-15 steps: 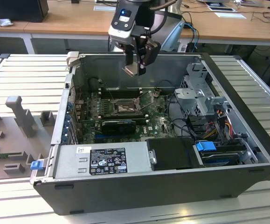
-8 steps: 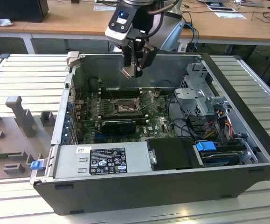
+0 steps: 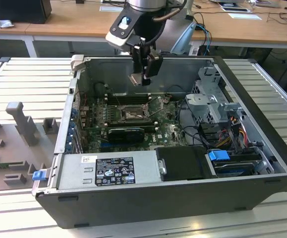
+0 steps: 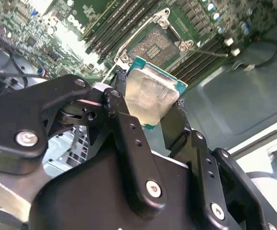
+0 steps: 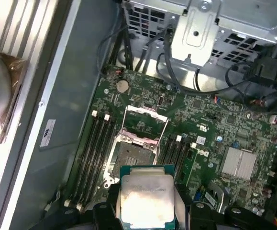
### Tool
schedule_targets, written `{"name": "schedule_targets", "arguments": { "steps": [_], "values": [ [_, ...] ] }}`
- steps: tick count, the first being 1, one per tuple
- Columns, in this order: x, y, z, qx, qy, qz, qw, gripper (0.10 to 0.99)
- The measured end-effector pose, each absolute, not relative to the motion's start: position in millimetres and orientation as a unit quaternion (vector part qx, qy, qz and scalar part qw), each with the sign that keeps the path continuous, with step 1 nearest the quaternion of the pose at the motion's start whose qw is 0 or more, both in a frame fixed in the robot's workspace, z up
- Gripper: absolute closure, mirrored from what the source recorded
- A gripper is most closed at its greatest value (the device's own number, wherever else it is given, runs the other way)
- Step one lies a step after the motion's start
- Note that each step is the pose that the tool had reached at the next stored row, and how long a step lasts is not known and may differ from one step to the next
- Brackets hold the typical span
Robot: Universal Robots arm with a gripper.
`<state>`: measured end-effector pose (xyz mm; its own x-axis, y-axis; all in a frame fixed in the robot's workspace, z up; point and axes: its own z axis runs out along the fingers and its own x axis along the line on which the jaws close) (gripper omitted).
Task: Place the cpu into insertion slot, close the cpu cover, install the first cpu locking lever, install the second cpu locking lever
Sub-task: 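Place the cpu into insertion slot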
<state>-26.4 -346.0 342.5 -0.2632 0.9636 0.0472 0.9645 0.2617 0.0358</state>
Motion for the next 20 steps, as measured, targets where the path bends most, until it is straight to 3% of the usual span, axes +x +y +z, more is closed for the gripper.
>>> {"name": "schedule_targets", "arguments": {
  "steps": [10,20],
  "values": [
    [-26.3,-346.0,326.7,-0.711,-0.703,-0.029,0.004,0.553],
    [-26.4,-342.9,303.8,-0.712,-0.701,-0.022,0.007,0.553]
  ]
}}
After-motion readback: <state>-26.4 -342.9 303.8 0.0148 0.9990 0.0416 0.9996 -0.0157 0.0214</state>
